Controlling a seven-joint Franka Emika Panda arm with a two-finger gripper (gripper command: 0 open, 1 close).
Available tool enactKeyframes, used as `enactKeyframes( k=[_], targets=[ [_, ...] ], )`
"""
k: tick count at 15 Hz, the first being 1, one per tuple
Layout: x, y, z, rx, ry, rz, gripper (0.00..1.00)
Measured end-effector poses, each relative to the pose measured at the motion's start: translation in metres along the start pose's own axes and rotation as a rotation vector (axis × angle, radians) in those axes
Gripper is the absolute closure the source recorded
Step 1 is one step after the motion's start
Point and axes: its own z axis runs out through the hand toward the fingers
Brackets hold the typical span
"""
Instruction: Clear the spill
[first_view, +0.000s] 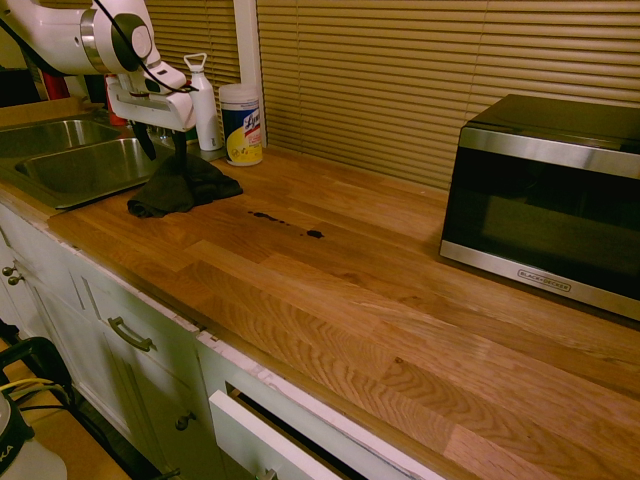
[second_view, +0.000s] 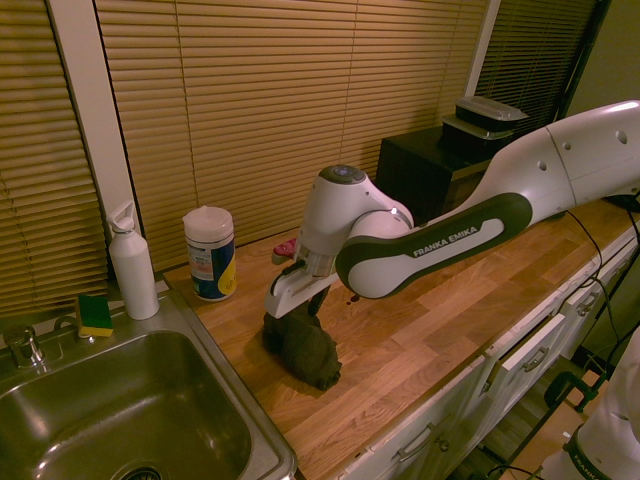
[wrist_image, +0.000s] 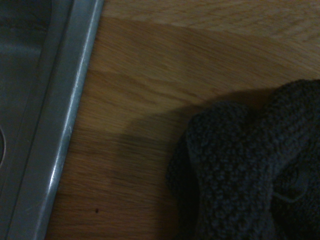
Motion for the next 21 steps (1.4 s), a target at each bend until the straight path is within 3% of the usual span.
enactKeyframes(
  k=[2,3,7,21],
  targets=[
    [0.004,-0.003,0.014,-0.021,0.006,0.01,0.0],
    [0.006,-0.003,0.023,-0.033,0.006,0.018,1.0],
    [0.008,-0.002,0.043,-0.067,0.002,0.036,1.0],
    [0.034,0.009,0.05,-0.105,0.012,0.079,1.0]
  ],
)
